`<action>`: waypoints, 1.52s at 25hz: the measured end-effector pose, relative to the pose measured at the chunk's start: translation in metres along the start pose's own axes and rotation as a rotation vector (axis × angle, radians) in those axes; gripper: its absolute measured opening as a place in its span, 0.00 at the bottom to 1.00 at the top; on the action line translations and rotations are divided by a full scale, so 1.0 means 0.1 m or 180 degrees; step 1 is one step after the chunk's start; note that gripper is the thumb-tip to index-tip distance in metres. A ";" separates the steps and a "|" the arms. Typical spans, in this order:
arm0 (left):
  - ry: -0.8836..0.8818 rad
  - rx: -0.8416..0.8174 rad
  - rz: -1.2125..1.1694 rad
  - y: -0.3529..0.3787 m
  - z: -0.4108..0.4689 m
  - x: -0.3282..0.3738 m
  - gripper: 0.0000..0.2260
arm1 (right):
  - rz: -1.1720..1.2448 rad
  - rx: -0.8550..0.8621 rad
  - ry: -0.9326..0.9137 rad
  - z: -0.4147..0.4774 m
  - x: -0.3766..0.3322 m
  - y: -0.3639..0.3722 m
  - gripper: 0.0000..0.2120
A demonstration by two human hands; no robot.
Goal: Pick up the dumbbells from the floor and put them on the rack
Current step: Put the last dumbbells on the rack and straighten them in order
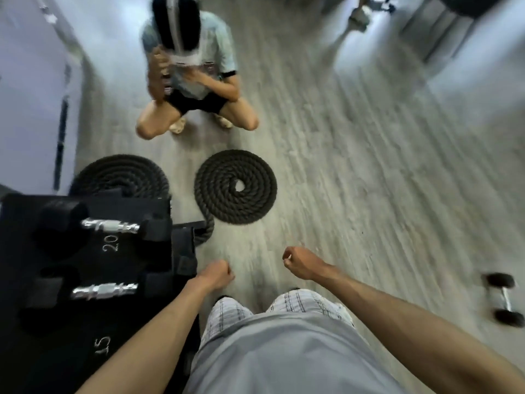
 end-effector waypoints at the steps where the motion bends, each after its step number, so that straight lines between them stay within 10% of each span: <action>1: 0.0158 -0.0105 0.0255 0.12 0.03 0.24 0.08 | 0.0160 0.0057 0.0162 -0.16 0.32 -0.01 0.14; 23: 0.2222 -0.1385 0.3058 4.20 -0.79 5.57 0.12 | 0.3073 0.1437 0.2725 -4.00 5.64 1.11 0.11; 38: 0.1676 -0.1786 0.2875 5.71 0.04 8.47 0.05 | 0.3502 0.1420 0.3463 -4.44 8.69 0.29 0.11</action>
Point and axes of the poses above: each hand's wrist, its own z-axis towards the middle knuckle, its own y-axis out of the palm, x = y × z, the point moved 8 cm from there along z, towards the middle knuckle, and after that the axes turned 5 degrees about x, right-handed, at the moved point
